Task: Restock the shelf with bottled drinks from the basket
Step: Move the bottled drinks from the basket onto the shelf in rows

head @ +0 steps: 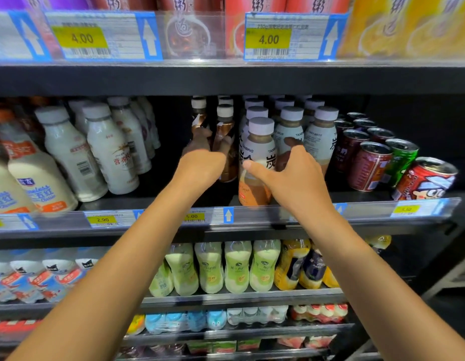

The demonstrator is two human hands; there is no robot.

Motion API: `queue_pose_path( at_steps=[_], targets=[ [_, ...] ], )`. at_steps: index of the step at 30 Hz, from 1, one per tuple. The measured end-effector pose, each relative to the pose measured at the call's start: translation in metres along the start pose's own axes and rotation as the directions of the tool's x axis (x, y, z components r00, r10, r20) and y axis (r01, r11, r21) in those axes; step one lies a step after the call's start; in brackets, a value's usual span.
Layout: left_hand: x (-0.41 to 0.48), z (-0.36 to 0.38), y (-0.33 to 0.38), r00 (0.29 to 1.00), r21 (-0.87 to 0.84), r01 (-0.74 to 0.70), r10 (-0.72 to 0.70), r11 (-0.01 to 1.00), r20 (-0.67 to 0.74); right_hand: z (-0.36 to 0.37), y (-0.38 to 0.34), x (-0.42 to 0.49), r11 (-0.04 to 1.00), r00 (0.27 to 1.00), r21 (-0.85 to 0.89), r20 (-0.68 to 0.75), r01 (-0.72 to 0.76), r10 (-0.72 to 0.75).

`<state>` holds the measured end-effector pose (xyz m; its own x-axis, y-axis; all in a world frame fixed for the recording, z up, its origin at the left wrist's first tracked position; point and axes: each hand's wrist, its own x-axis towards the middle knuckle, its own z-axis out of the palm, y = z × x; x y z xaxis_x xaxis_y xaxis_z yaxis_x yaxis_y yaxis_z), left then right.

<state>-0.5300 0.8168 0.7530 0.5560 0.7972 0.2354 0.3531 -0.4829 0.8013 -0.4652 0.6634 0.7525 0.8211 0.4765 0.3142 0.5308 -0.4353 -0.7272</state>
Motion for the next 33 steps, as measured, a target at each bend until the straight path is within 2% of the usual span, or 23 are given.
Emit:
queue_pose_path(
  at_steps=[4, 8, 10, 14, 16, 19, 22, 25, 27, 28, 30, 31, 33],
  targets=[
    [-0.044, -0.020, 0.012, 0.977, 0.257, -0.212, 0.202, 0.943, 0.067, -0.026, 0.002, -0.023, 0.961, 0.993, -0.255, -0.023, 0.108, -0.117],
    [-0.100, -0.019, 0.051, 0.903, 0.392, -0.428, 0.370, 0.814, 0.218, -0.063, 0.012, -0.054, 0.801, 0.991, -0.589, -0.002, 0.109, -0.137],
    [-0.125, -0.007, 0.067, 0.830, 0.433, -0.558, 0.475, 0.708, 0.292, -0.087, 0.022, -0.075, 0.702, 0.991, -0.703, 0.029, 0.111, -0.128],
    [-0.168, 0.042, 0.094, 0.638, 0.362, -0.770, 0.608, 0.526, 0.472, -0.136, 0.062, -0.117, 0.566, 0.999, -0.824, -0.020, -0.034, 0.030],
    [-0.190, 0.076, 0.102, 0.518, 0.323, -0.856, 0.680, 0.405, 0.519, -0.159, 0.091, -0.140, 0.506, 0.990, -0.854, -0.073, -0.122, 0.117],
    [-0.221, 0.136, 0.114, 0.346, 0.189, -0.938, 0.765, 0.290, 0.544, -0.192, 0.136, -0.176, 0.425, 0.953, -0.865, -0.172, -0.267, 0.248],
    [-0.250, 0.203, 0.128, 0.193, 0.088, -0.981, 0.789, 0.175, 0.583, -0.225, 0.182, -0.207, 0.349, 0.871, -0.832, -0.283, -0.431, 0.402],
    [-0.289, 0.266, 0.154, 0.008, -0.043, -0.998, 0.778, 0.045, 0.629, -0.255, 0.234, -0.232, 0.289, 0.780, -0.792, -0.336, -0.537, 0.528],
    [-0.314, 0.311, 0.170, -0.167, -0.137, -0.986, 0.695, -0.100, 0.699, -0.278, 0.275, -0.244, 0.252, 0.722, -0.769, -0.357, -0.588, 0.593],
    [-0.326, 0.340, 0.174, -0.247, -0.189, -0.969, 0.701, -0.161, 0.669, -0.290, 0.297, -0.248, 0.240, 0.686, -0.748, -0.366, -0.619, 0.629],
    [-0.346, 0.394, 0.188, -0.334, -0.250, -0.942, 0.658, -0.222, 0.675, -0.316, 0.345, -0.253, 0.209, 0.606, -0.705, -0.374, -0.678, 0.702],
    [-0.355, 0.422, 0.198, -0.337, -0.246, -0.942, 0.647, -0.230, 0.684, -0.329, 0.371, -0.255, 0.192, 0.571, -0.688, -0.376, -0.699, 0.730],
    [-0.371, 0.485, 0.210, -0.400, -0.332, -0.916, 0.556, -0.225, 0.728, -0.353, 0.424, -0.255, 0.161, 0.517, -0.670, -0.373, -0.724, 0.770]
  ],
)
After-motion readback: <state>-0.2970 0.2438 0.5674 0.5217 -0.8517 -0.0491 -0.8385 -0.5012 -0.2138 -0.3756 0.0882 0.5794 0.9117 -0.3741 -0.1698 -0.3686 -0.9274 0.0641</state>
